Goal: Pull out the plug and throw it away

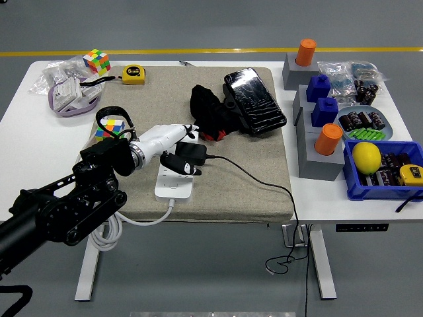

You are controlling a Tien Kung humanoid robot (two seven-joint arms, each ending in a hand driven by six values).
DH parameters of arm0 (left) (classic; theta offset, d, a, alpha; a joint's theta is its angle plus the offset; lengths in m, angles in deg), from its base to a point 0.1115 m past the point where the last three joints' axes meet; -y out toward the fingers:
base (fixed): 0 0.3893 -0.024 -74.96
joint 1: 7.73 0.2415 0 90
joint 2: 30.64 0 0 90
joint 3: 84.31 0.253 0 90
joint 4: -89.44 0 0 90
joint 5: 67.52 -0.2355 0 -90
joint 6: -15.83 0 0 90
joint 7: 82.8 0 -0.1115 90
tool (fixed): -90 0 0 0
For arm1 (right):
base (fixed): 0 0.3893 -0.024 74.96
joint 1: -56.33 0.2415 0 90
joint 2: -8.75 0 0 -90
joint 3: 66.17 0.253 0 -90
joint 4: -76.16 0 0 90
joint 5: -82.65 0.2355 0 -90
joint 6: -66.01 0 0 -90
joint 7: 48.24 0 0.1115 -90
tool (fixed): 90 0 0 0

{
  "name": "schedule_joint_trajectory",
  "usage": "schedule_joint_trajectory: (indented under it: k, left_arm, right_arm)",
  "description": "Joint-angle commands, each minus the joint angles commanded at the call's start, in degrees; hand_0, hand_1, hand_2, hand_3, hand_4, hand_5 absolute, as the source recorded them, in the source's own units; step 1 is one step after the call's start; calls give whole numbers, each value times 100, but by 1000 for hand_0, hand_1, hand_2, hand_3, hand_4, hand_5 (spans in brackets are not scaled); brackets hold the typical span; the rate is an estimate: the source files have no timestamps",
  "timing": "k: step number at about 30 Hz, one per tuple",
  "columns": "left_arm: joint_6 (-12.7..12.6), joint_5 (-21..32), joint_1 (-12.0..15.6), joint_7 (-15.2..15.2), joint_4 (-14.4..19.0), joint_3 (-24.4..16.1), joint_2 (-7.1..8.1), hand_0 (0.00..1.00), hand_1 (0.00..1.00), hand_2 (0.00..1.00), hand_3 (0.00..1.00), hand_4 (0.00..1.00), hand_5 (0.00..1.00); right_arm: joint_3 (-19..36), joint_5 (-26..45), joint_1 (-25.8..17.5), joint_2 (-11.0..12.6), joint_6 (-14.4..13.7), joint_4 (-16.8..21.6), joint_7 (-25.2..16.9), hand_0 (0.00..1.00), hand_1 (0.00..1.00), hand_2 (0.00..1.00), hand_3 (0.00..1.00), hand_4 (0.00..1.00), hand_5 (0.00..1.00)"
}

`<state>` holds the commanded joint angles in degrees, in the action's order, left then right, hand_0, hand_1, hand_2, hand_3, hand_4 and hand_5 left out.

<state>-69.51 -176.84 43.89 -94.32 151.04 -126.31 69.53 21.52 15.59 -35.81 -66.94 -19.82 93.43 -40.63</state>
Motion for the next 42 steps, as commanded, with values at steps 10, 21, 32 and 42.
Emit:
schedule_joint_trajectory:
  k: [10,21,32,42]
  left_arm:
    - [1,-28,-182,-227,-276,123,-98,512,561,530,568,779,49]
    - [-136,80,-273,-166,-398,197,-121,365,446,469,550,695,2]
    - [-201,36,-295,-117,-155,134,-130,361,435,461,548,719,2]
    - [-525,444,-381,60,-30,498,-445,356,430,461,549,748,2]
  right_arm:
    - [-8,-1,15,12,-4,3,2,566,653,668,572,972,514]
    - [-28,-11,6,17,-3,-2,2,566,653,668,572,971,513]
    - [-24,-8,11,9,-5,-4,-1,566,653,669,572,970,513]
    - [-151,29,46,43,-12,-2,0,565,653,668,572,970,512]
